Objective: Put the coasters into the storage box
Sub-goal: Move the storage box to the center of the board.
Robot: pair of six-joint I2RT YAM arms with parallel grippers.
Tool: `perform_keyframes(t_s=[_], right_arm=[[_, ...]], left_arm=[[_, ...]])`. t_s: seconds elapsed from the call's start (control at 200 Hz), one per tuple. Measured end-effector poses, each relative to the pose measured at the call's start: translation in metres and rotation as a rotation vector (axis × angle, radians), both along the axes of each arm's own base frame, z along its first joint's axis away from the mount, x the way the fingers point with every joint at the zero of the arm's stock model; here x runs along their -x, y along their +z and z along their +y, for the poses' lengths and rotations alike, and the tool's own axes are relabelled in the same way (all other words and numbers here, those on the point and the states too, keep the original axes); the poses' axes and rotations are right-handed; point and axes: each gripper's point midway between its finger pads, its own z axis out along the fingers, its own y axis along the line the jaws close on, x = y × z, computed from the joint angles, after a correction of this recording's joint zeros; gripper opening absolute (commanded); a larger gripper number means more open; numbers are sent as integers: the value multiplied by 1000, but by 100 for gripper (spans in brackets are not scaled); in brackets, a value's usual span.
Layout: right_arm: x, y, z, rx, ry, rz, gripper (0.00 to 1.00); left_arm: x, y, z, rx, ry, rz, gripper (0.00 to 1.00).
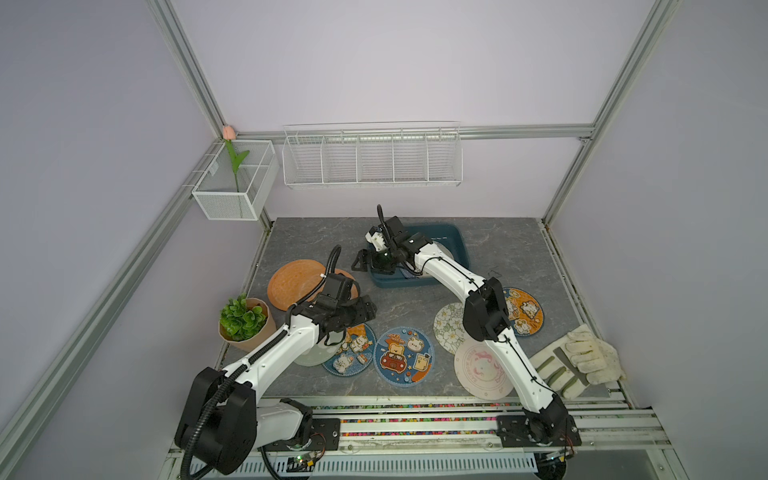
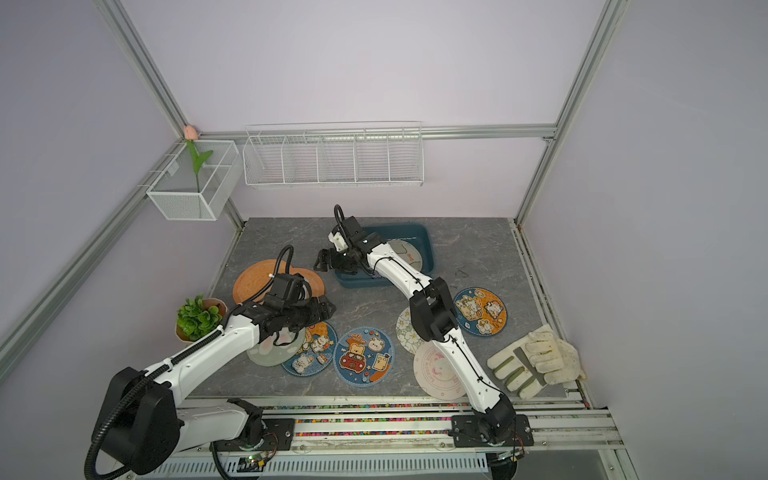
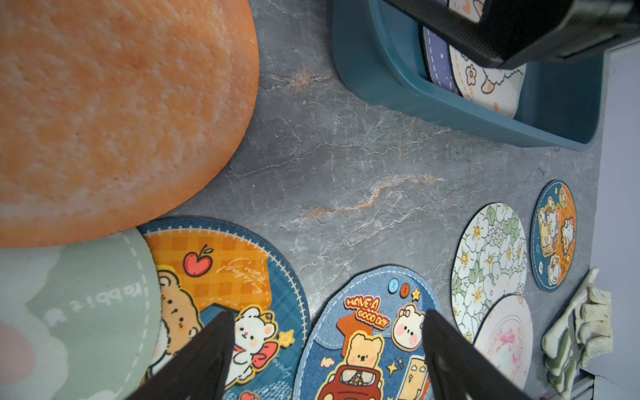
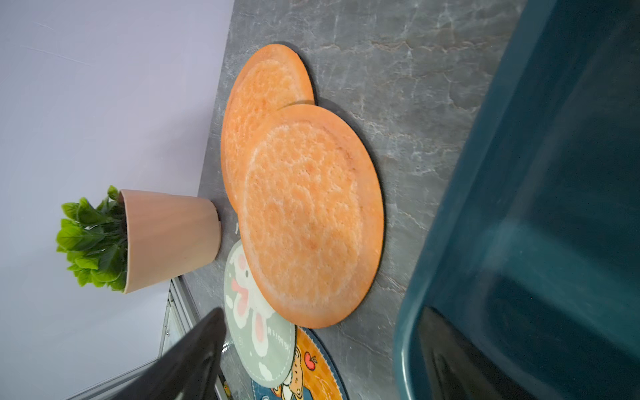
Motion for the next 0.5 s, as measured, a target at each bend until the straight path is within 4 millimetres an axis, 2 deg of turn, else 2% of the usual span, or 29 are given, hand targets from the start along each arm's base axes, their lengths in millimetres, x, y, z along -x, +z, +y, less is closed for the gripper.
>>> perform_keyframes(t_s=[0.165, 0.32, 0.5], right_arm=[[1, 0, 0, -2, 8, -5, 88], [15, 0, -19, 53, 12, 11, 89], [46, 35, -51, 93, 25, -4, 89]], left_arm=[[2, -2, -1, 7, -5, 6, 85], [2, 0, -5, 28, -19, 3, 85], [6, -1, -11, 55, -41, 19, 84]])
